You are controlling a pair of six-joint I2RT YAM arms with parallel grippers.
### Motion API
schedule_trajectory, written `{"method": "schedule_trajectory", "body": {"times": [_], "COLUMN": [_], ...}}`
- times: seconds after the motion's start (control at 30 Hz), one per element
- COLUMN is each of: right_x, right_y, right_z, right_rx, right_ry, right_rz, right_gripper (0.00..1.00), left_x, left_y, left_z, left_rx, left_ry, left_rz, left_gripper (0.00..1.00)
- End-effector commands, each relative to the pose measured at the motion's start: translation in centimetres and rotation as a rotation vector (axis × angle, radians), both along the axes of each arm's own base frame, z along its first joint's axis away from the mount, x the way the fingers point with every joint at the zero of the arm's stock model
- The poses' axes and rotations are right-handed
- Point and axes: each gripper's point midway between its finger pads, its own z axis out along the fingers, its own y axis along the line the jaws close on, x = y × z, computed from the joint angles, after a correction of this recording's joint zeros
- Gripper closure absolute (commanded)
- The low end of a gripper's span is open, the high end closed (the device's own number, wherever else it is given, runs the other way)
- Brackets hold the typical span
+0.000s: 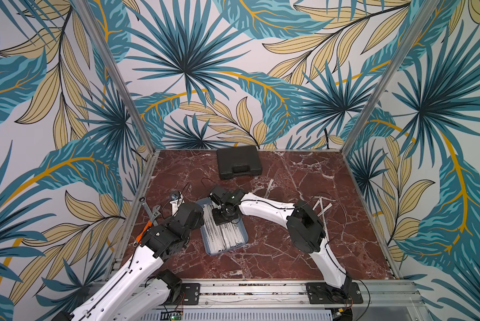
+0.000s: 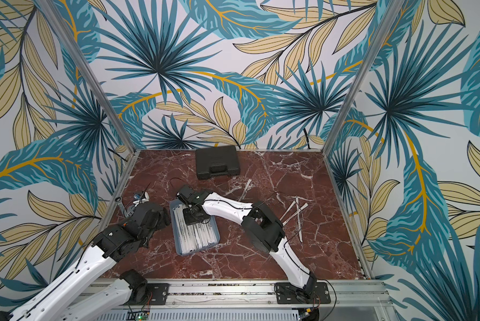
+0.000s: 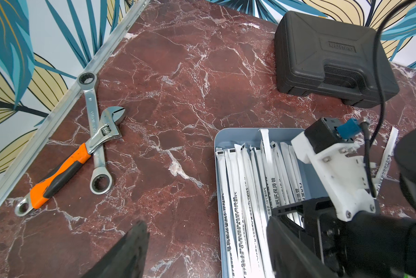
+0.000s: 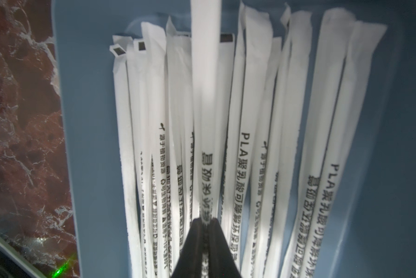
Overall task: Put the straws into the storage box
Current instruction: Place the straw in the storage box, then pick up the straw from the center of the board.
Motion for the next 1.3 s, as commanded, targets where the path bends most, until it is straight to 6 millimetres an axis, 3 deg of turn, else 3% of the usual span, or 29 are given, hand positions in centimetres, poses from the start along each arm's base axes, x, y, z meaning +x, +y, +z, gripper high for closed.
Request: {"method": "schedule_trajectory", "body": {"times": [0.0,0.07,0.17,0.3,0.37,0.43,0.5,0.57,0.7,0.83,0.97,1.07,1.27], "right_x": [-0.9,-0.5,0.6,3.0,5.3,6.9,8.2,9.4,11.3,12.3,12.2,11.6,10.8], "right_y": [-0.3,-0.5,-2.0,-7.3,-12.2,-16.7,-19.8,-21.3,-22.1,-22.0,-22.2,-22.7,-22.9], "right_z": [-2.0,-1.1,1.8,5.3,5.1,3.5,2.2,1.4,-0.1,-1.9,-3.4,-4.2,-3.1], "right_rx": [-0.026,-0.023,0.005,0.012,-0.050,-0.120,-0.179,-0.211,-0.222,-0.226,-0.238,-0.250,-0.218], "right_ry": [0.048,0.027,-0.010,-0.064,-0.102,-0.105,-0.104,-0.107,-0.088,-0.056,-0.031,-0.017,-0.030], "right_rz": [-0.008,-0.021,-0.070,-0.219,-0.355,-0.474,-0.541,-0.570,-0.598,-0.602,-0.609,-0.619,-0.615], "right_gripper": [0.87,0.81,0.71,0.62,0.58,0.53,0.50,0.49,0.50,0.53,0.58,0.68,0.89], "left_x": [0.0,0.1,0.1,0.5,1.0,1.7,2.1,2.2,2.3,2.4,2.3,2.3,2.6], "left_y": [0.0,0.0,0.2,-0.2,-1.4,-3.8,-7.2,-10.2,-13.7,-14.6,-14.4,-13.9,-11.6], "left_z": [-0.5,-0.2,0.4,1.4,1.8,1.8,1.3,0.1,-2.8,-3.9,-4.3,-4.2,-3.1], "left_rx": [0.007,0.008,0.022,0.026,0.009,0.007,0.047,0.086,0.101,0.092,0.108,0.123,0.101], "left_ry": [0.003,-0.001,-0.007,-0.023,-0.022,-0.019,-0.002,0.043,0.130,0.153,0.165,0.162,0.119], "left_rz": [-0.007,-0.010,-0.011,-0.034,-0.072,-0.148,-0.241,-0.316,-0.394,-0.415,-0.413,-0.400,-0.341], "left_gripper": [0.18,0.18,0.18,0.19,0.19,0.19,0.19,0.19,0.19,0.19,0.19,0.19,0.19]}}
